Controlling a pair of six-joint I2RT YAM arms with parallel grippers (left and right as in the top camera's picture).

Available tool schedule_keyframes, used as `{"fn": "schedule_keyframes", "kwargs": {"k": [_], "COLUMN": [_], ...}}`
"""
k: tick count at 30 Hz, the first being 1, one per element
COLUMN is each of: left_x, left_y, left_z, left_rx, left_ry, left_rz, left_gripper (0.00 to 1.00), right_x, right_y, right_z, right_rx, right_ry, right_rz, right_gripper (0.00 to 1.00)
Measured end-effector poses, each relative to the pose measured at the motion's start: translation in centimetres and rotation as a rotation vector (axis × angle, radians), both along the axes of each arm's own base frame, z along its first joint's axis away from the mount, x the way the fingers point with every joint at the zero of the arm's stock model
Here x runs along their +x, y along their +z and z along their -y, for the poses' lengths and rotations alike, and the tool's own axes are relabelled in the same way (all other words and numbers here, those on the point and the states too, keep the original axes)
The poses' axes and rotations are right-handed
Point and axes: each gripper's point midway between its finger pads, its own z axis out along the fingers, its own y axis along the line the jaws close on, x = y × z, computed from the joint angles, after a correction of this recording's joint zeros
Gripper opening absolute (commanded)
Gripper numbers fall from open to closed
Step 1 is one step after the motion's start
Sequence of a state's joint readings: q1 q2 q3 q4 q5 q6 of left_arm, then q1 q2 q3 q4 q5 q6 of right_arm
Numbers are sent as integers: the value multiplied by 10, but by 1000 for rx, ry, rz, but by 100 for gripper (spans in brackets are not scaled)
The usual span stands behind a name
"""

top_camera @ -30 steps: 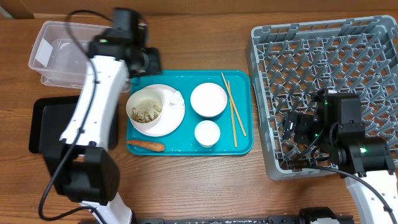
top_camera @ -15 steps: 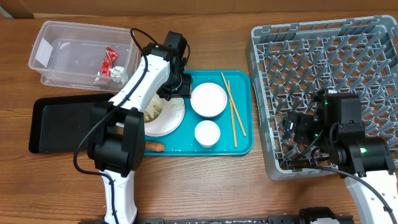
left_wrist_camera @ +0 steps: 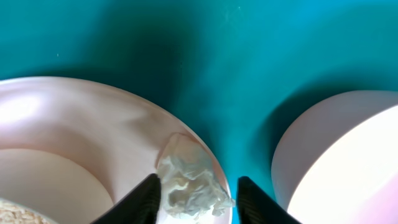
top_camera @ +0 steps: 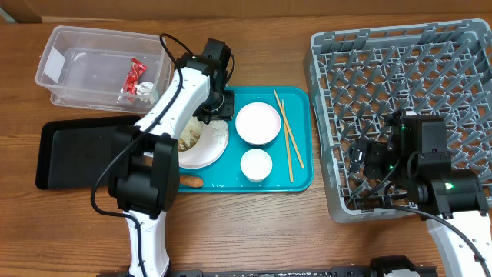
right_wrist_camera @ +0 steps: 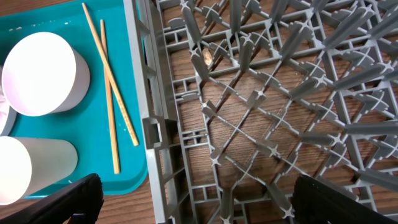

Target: Sort waste into correct bins and load items into the dishwasher

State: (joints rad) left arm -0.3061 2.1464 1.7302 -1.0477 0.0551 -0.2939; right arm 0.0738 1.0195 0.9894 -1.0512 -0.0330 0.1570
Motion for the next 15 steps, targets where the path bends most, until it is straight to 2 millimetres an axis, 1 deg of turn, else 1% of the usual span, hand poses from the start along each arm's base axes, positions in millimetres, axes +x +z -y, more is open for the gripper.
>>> {"fn": "schedule_keyframes", "kwargs": {"k": [2,3,4,5,12,15], "left_x": [-1,-1,-2,-3,-5,-7], "left_y": [-1,-2,-4,-5,-8,-4], "left_z": [0,-1,-1,-2,-3,-4], "left_rx": [1,2,4,6,11,15], "left_ry": [3,3,7,13,18,20], "left_rz": [-3,-4,-5,-10,-16,-29], "left_gripper": [30,21,14,4,4,4], "right_x": [0,0,0,0,0,0], "right_y": [0,0,0,0,0,0], "right_z": [0,0,0,0,0,0], "right_rx": [0,0,0,0,0,0], "right_ry": [0,0,1,0,0,1], "right_rz": [0,-1,0,0,-1,-1], "right_gripper": [100,100,100,100,100,100]}}
